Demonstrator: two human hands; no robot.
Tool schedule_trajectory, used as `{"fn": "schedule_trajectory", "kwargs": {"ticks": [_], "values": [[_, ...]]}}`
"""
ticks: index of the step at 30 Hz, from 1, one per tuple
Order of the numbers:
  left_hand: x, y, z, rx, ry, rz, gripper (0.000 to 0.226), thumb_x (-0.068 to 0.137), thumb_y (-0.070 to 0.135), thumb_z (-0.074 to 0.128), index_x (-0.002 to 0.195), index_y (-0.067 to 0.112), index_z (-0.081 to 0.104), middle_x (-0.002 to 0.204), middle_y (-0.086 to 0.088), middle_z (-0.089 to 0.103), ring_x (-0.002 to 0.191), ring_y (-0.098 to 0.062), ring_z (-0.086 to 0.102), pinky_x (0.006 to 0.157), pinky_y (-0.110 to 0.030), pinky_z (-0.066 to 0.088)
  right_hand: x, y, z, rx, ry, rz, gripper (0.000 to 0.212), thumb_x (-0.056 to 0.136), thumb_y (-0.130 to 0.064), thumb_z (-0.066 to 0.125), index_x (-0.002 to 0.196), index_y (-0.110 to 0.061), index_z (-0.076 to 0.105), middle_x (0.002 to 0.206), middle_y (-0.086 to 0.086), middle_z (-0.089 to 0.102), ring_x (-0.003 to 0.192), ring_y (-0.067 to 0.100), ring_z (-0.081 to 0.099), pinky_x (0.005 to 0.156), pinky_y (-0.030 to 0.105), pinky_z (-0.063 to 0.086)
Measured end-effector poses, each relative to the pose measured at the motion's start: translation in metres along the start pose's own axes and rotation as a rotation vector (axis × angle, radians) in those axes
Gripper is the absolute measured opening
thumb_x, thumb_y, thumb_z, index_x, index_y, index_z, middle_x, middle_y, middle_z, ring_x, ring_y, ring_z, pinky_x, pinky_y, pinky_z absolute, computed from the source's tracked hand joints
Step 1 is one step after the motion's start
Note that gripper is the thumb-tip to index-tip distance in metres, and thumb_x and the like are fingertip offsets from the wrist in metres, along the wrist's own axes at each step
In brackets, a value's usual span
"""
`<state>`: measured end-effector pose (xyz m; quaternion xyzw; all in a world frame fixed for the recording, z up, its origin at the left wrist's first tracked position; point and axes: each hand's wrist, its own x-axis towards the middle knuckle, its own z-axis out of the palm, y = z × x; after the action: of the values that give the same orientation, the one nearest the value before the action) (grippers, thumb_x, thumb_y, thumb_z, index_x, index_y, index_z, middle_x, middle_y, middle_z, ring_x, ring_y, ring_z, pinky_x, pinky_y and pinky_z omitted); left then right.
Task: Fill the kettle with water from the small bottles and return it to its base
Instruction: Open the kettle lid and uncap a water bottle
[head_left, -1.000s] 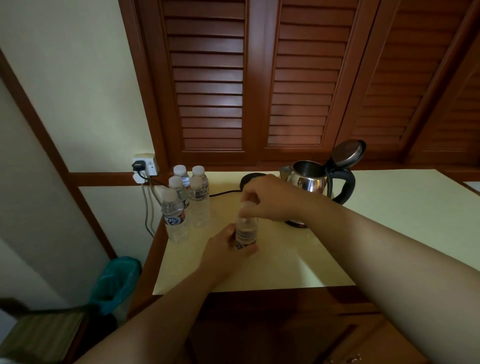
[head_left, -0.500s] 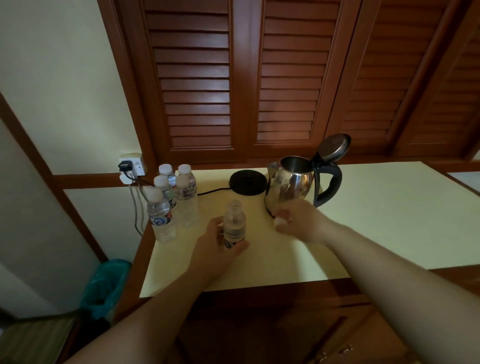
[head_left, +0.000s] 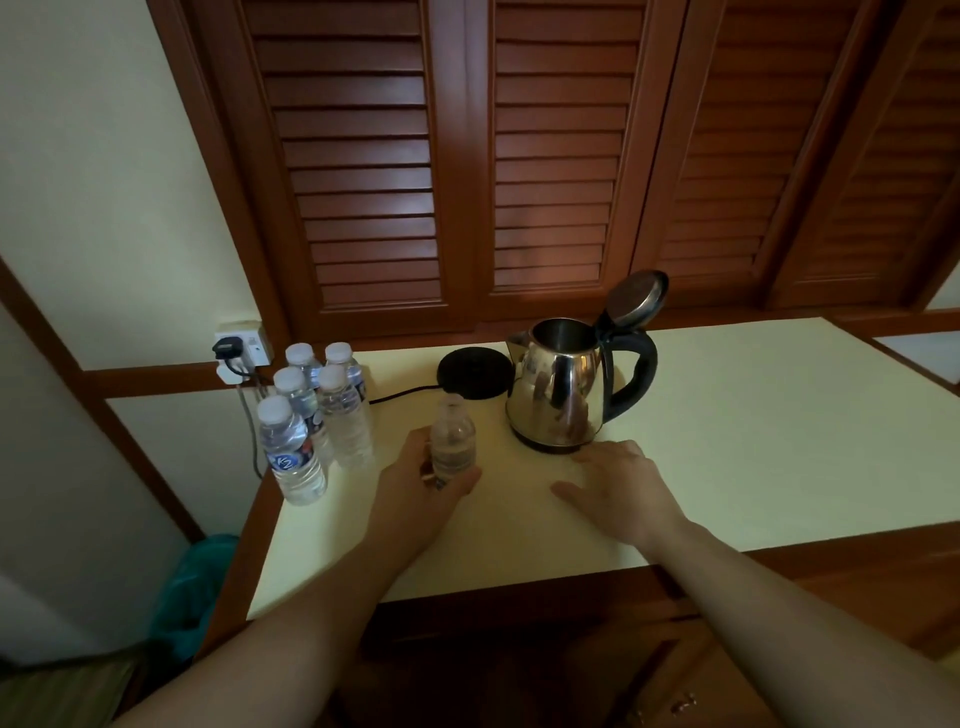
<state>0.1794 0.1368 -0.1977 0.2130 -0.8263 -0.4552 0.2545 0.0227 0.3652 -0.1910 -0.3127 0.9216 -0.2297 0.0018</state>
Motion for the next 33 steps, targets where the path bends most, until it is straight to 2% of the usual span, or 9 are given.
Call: {"fn": "schedule_trajectory", "kwargs": {"ticks": [3, 6, 9, 10, 13, 16, 21, 26, 33], "values": [[0.019, 0.015, 0.004, 0.010, 0.021, 0.005, 0.042, 0.087, 0.034, 0.082, 0.120, 0.028, 0.057, 0.097, 0.016, 0.070, 0.082, 0.013, 0.066, 0.062, -0.003, 0.048, 0.002, 0.013, -0.005, -0.052, 0.009, -0.001, 0.065, 0.085, -0.078, 0.055, 0.137, -0.039, 0.060, 0.137, -0.015, 0.062, 0.132, 0.018, 0.045, 0.108, 0.037, 0.042], [0.043, 0.038, 0.002, 0.062, 0.040, 0.029, 0.034, 0.089, 0.037, 0.078, 0.112, 0.029, 0.055, 0.090, 0.014, 0.067, 0.077, 0.005, 0.066, 0.059, -0.009, 0.048, 0.000, 0.022, -0.006, -0.086, -0.053, 0.064, 0.076, 0.087, -0.082, 0.045, 0.150, -0.041, 0.045, 0.157, -0.007, 0.045, 0.147, 0.022, 0.032, 0.119, 0.041, 0.028], [0.072, 0.057, -0.004, 0.113, 0.042, 0.069, 0.038, 0.087, 0.043, 0.078, 0.114, 0.032, 0.054, 0.098, 0.012, 0.068, 0.085, -0.003, 0.065, 0.078, -0.027, 0.052, -0.003, 0.026, -0.005, -0.139, -0.153, 0.064, 0.094, 0.080, -0.092, 0.035, 0.160, -0.042, 0.028, 0.170, -0.004, 0.023, 0.155, 0.021, 0.016, 0.127, 0.041, 0.013], [0.081, 0.062, -0.006, 0.126, 0.032, 0.084, 0.041, 0.086, 0.044, 0.079, 0.118, 0.031, 0.056, 0.100, 0.012, 0.069, 0.086, -0.001, 0.064, 0.078, -0.027, 0.052, -0.002, 0.027, -0.004, -0.169, -0.177, 0.033, 0.098, 0.079, -0.095, 0.032, 0.161, -0.042, 0.022, 0.171, -0.004, 0.019, 0.156, 0.021, 0.013, 0.128, 0.042, 0.009], [0.105, 0.076, -0.012, 0.198, 0.012, 0.195, 0.052, 0.085, 0.044, 0.080, 0.130, 0.030, 0.057, 0.106, 0.017, 0.066, 0.086, 0.010, 0.060, 0.071, -0.012, 0.045, 0.000, 0.026, -0.005, -0.215, -0.240, -0.023, 0.109, 0.073, -0.101, 0.028, 0.163, -0.042, 0.013, 0.173, -0.004, 0.010, 0.158, 0.017, 0.004, 0.128, 0.045, 0.001], [0.126, 0.091, -0.015, 0.310, -0.037, 0.279, 0.049, 0.085, 0.044, 0.080, 0.127, 0.032, 0.058, 0.099, 0.016, 0.069, 0.080, 0.007, 0.064, 0.064, -0.010, 0.046, 0.001, 0.028, -0.005, -0.220, -0.266, -0.023, 0.113, 0.070, -0.103, 0.028, 0.163, -0.040, 0.014, 0.173, -0.005, 0.006, 0.159, 0.017, 0.000, 0.128, 0.045, -0.002], [0.151, 0.103, -0.020, 0.660, -0.109, 0.419, 0.058, 0.081, 0.065, 0.071, 0.130, 0.041, 0.051, 0.110, 0.009, 0.068, 0.096, -0.016, 0.065, 0.076, -0.038, 0.057, 0.002, 0.030, -0.006, -0.212, -0.265, -0.036, 0.112, 0.071, -0.102, 0.028, 0.163, -0.039, 0.016, 0.174, -0.005, 0.005, 0.159, 0.017, 0.001, 0.128, 0.046, -0.002], [0.164, 0.116, -0.028, 0.958, -0.128, 0.481, 0.069, 0.088, 0.061, 0.070, 0.146, 0.036, 0.046, 0.122, 0.002, 0.062, 0.108, -0.022, 0.062, 0.078, -0.034, 0.048, 0.003, 0.034, -0.003, -0.207, -0.258, -0.034, 0.111, 0.072, -0.102, 0.027, 0.163, -0.039, 0.017, 0.174, -0.006, 0.005, 0.159, 0.017, 0.001, 0.128, 0.045, -0.002], [0.170, 0.127, -0.038, 1.089, -0.178, 0.554, 0.069, 0.088, 0.065, 0.067, 0.148, 0.041, 0.043, 0.121, 0.003, 0.059, 0.116, -0.024, 0.056, 0.087, -0.040, 0.045, 0.004, 0.036, -0.002, -0.191, -0.238, -0.029, 0.107, 0.075, -0.100, 0.028, 0.162, -0.040, 0.021, 0.173, -0.008, 0.008, 0.158, 0.016, 0.004, 0.128, 0.044, 0.001]]}}
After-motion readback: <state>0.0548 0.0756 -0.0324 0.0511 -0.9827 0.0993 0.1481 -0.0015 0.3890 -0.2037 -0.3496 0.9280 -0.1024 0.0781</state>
